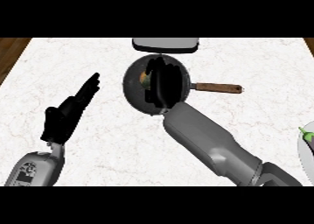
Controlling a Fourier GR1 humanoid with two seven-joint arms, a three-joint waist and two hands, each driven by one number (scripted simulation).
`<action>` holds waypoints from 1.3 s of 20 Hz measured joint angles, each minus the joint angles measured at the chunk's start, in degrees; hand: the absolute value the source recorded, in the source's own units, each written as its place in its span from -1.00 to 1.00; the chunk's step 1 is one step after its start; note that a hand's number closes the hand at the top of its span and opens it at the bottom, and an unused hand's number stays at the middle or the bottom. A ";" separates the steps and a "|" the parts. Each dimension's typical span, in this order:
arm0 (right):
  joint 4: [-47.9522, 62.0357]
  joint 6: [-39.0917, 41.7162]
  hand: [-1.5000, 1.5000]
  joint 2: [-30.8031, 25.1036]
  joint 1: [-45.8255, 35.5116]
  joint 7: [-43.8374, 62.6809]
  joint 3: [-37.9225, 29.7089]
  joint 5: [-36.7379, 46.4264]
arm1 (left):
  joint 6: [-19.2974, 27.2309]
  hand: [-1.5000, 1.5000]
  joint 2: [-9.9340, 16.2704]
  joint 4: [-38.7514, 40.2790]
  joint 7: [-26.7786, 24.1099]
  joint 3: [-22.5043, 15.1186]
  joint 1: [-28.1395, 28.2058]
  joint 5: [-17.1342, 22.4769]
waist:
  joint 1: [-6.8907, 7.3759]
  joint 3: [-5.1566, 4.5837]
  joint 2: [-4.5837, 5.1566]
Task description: Pick the squash from the plate and place it in the pan
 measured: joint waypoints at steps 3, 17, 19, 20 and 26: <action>4.49 -2.14 1.00 0.04 -1.73 -3.56 -1.09 -3.25 | 0.28 0.00 -0.60 0.31 -0.82 -0.30 0.65 -0.71 | 0.25 0.00 0.11; 17.93 2.54 -1.00 0.08 -2.29 -19.78 -14.19 -21.46 | -0.74 0.00 -0.56 -1.61 0.27 -0.07 0.19 -0.77 | 1.45 0.12 0.96; 17.51 1.18 -1.00 0.11 -1.80 -24.20 -16.81 -24.01 | -0.56 0.00 -0.88 -1.60 0.40 -0.09 0.06 -0.81 | 1.46 0.16 1.11; 17.13 0.36 -1.00 0.11 -1.69 -26.29 -18.19 -25.27 | -0.72 0.00 -0.78 -1.76 0.43 0.04 0.03 -0.65 | 1.58 0.19 1.19; 12.34 -2.83 -1.00 -0.05 -0.27 -39.45 -27.59 -34.23 | -0.89 0.00 -0.85 -1.88 0.27 0.13 0.28 -0.66 | 1.15 0.26 1.20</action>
